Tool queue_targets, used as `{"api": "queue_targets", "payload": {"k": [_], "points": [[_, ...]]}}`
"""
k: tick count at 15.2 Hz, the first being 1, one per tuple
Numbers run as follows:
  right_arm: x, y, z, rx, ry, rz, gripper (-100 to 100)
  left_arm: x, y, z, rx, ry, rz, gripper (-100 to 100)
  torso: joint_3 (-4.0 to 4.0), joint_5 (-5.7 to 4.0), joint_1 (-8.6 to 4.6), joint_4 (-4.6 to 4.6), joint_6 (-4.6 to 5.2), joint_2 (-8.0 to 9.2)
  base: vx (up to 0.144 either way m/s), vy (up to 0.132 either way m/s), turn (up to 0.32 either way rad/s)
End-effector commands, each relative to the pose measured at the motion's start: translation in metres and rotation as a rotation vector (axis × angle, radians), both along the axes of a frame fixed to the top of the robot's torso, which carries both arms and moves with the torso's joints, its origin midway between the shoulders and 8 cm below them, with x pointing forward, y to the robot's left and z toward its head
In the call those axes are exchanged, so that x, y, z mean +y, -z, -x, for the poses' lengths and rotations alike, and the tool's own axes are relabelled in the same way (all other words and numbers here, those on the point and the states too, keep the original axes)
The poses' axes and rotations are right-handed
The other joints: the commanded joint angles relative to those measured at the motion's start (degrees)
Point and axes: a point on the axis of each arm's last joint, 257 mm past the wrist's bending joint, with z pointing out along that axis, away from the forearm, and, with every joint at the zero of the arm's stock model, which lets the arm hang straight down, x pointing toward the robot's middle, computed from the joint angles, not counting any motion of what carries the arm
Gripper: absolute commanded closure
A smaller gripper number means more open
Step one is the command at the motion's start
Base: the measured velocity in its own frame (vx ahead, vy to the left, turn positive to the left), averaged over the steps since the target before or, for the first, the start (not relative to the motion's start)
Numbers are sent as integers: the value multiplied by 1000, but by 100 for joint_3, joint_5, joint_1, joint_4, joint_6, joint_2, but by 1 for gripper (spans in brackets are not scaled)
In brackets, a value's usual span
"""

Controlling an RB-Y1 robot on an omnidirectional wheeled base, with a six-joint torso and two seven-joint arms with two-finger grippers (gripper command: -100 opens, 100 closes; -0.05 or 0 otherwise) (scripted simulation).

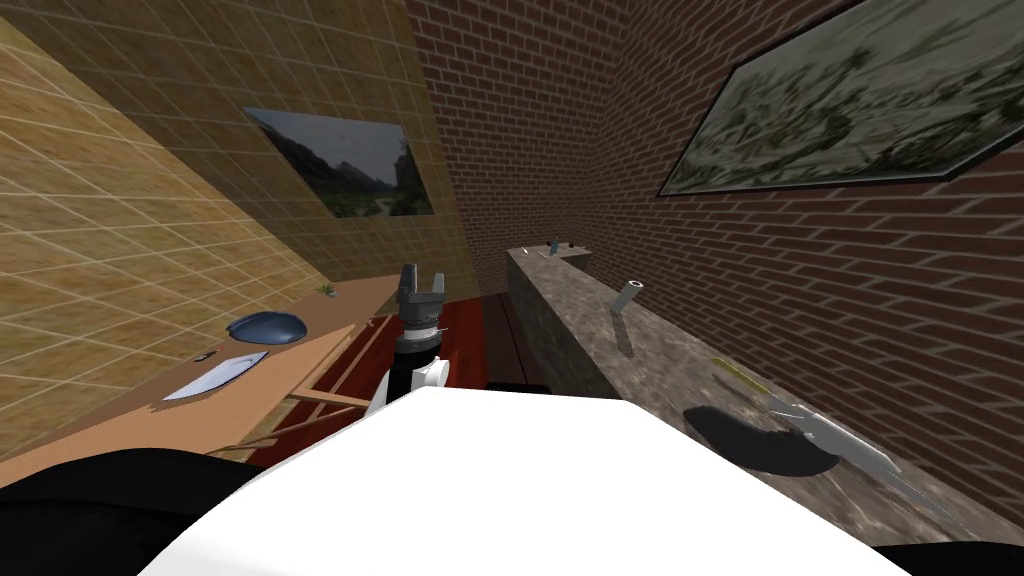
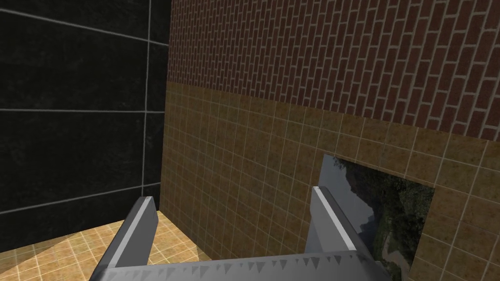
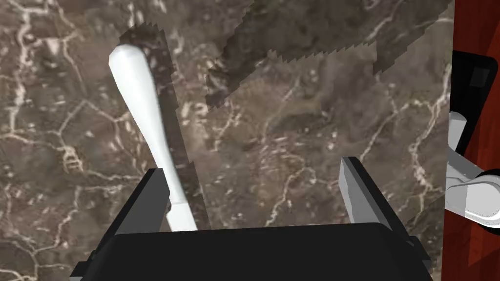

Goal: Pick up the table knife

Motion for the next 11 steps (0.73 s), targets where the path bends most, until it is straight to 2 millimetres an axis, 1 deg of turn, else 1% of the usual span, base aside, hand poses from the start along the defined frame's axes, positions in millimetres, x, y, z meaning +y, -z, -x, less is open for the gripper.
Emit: {"api": "queue_targets", "payload": {"k": [1,2,3,4,7,8,9,11], "points": [[-4,5,-14,-32,-9,8,-100,0,0,0,0,0,0,0,0,0,0,0,0,0,36,-155,97],[-4,9,-23,-51,-13,9,-100,0,0,0,0,0,0,0,3,1,3,1,0,5,30,-165,130],[-3,7,-16,-30,-7,6,-100,0,0,0,0,0,0,0,6,0,2,2,0,10,17,-104,71],[-2,16,-10,-36,-2,13,-100,0,0,0,0,0,0,0,9,3,17,4,4,15,6,-35,52],[1,25,-2,-37,4,18,-100,0,0,0,0,0,0,0,19,15,73,8,7,32,-4,15,40],[0,20,-5,-36,1,14,-100,0,0,0,0,0,0,0,20,19,82,8,7,34,-4,15,7],[0,21,-4,-36,1,16,100,0,0,0,0,0,0,0,21,21,84,8,7,34,0,0,0],[0,21,-4,-36,1,16,100,0,0,0,0,0,0,0,20,21,82,8,7,33,0,0,0]]}}
